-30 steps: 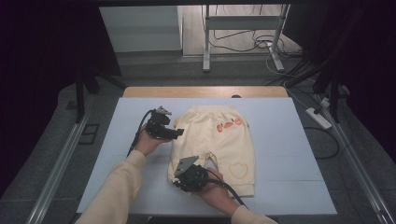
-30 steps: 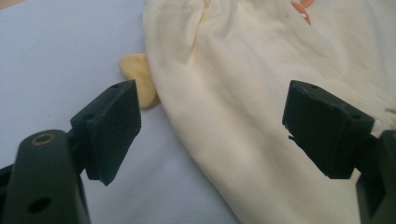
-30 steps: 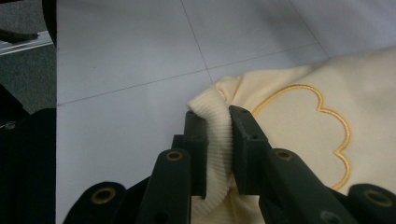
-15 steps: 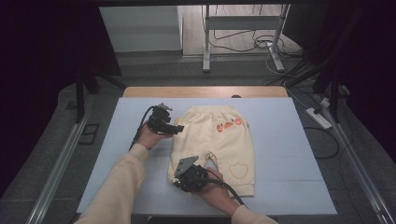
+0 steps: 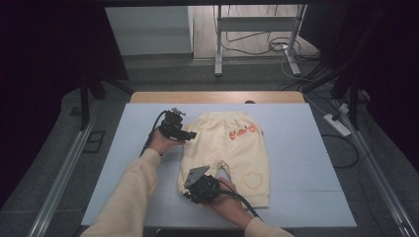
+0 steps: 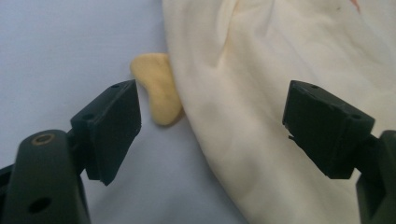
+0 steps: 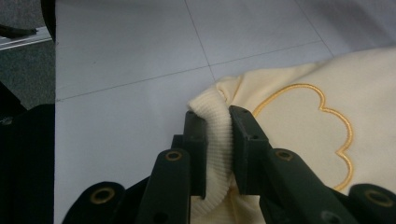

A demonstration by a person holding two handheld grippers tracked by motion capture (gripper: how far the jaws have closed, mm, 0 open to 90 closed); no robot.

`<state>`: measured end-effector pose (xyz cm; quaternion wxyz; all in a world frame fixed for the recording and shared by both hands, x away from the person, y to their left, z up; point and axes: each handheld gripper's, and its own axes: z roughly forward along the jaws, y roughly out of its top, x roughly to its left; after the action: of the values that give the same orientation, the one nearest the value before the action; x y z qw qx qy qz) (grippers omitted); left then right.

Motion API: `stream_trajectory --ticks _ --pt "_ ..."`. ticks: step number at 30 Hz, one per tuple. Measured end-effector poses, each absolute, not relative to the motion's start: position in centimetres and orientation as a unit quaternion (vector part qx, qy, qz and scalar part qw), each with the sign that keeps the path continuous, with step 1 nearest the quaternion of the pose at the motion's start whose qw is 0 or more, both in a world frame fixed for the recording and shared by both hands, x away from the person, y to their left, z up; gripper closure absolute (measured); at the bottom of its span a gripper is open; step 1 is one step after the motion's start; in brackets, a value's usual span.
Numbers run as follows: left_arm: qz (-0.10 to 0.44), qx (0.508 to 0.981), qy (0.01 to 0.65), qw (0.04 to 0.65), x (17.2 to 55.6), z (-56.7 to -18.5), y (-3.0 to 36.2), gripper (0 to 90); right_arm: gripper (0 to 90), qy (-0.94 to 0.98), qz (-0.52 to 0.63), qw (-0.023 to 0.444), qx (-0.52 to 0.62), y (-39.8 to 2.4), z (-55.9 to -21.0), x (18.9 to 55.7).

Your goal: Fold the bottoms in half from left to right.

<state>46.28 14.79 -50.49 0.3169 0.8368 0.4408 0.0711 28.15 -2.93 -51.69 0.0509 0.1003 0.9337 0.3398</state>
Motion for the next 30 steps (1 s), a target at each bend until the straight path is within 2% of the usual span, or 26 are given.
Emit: stream_trajectory --ticks 6,17,19,25,28,30 --pt "0.057 0.841 0.437 0.313 46.7 -51.2 14.5 23.9 77.1 0.934 0.339 0.053 0.101 -2.9 -51.7 28.1" --pt "0.061 0.837 0.457 0.296 47.5 -52.1 14.1 27.2 77.1 0.934 0.338 0.054 0.099 -2.9 -51.7 28.1" --pt "0.056 0.834 0.459 0.301 47.5 -52.1 14.1 30.2 77.2 0.934 0.339 0.053 0.099 -2.9 -51.7 28.1" --pt "0.059 0.836 0.456 0.3 47.6 -52.2 14.1 31.1 77.1 0.934 0.338 0.053 0.1 -3.0 -51.7 28.1" --pt "0.051 0.842 0.448 0.296 47.6 -52.5 14.0 33.8 77.1 0.934 0.338 0.053 0.1 -3.0 -51.7 28.1" --pt "0.048 0.842 0.447 0.299 47.7 -52.5 14.1 38.9 77.1 0.934 0.338 0.053 0.1 -3.0 -51.8 28.1"
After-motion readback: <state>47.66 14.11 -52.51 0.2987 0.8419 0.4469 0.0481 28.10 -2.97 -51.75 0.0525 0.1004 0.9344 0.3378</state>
